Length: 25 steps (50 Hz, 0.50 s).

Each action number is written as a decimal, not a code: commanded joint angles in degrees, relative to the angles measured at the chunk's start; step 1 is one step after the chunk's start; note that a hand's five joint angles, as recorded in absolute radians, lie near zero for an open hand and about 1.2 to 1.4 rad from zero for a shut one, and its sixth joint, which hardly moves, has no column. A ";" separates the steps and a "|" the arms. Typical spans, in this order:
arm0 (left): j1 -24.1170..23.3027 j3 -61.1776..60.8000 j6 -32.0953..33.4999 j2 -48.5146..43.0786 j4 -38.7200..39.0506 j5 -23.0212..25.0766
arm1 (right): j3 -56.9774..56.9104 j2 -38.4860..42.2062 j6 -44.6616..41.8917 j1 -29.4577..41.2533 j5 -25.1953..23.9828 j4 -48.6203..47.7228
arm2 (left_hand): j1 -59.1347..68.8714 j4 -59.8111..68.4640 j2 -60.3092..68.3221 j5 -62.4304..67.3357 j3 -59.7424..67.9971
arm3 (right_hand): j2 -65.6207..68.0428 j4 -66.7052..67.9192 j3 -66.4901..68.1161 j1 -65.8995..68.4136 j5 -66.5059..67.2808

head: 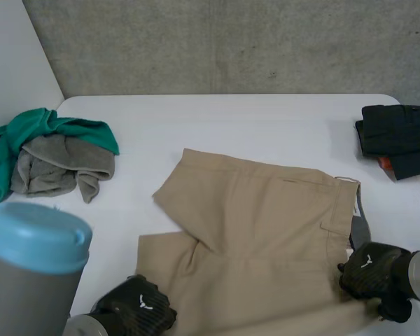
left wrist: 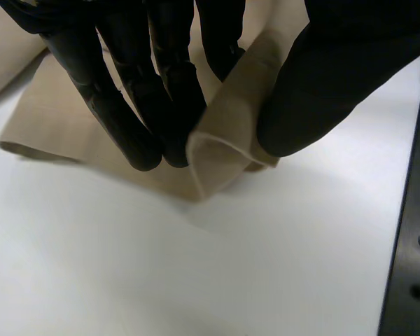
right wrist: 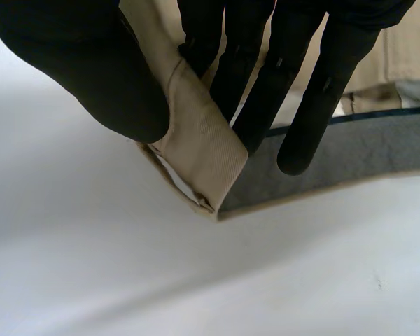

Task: Fold the laundry.

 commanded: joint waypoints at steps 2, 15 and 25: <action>0.03 14.17 -2.15 -8.87 9.04 -8.49 | -9.89 5.57 20.26 1.20 1.04 -6.30 | 13.59 11.55 11.52 12.50 12.01 | 12.52 11.40 11.85 16.30 11.83; 3.10 43.70 3.72 -32.16 35.77 -7.01 | -12.97 11.46 33.29 6.21 8.69 -41.09 | 13.59 11.55 11.52 12.50 12.01 | 12.52 11.40 11.85 16.30 11.83; 5.12 64.00 10.50 -50.79 40.52 -3.76 | -20.69 25.24 26.98 8.50 15.72 -63.50 | 13.59 11.55 11.52 12.50 12.01 | 12.52 11.40 11.85 16.30 11.83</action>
